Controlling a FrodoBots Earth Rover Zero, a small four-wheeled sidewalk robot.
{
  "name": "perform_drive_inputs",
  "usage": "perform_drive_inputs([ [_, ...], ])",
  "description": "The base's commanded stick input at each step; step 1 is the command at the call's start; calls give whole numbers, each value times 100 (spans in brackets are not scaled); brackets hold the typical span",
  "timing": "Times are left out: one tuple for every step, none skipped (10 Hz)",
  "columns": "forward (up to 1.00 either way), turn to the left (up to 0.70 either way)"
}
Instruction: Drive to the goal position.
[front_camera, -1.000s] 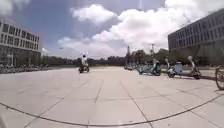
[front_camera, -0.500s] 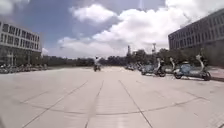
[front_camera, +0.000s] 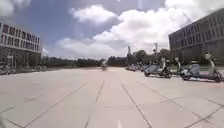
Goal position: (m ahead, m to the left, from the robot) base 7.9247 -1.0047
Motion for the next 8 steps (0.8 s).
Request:
perform_drive_inputs([
  [100, 0],
  [100, 0],
  [100, 0],
  [84, 0],
  [23, 0],
  [0, 0],
  [0, 0],
  [0, 0],
])
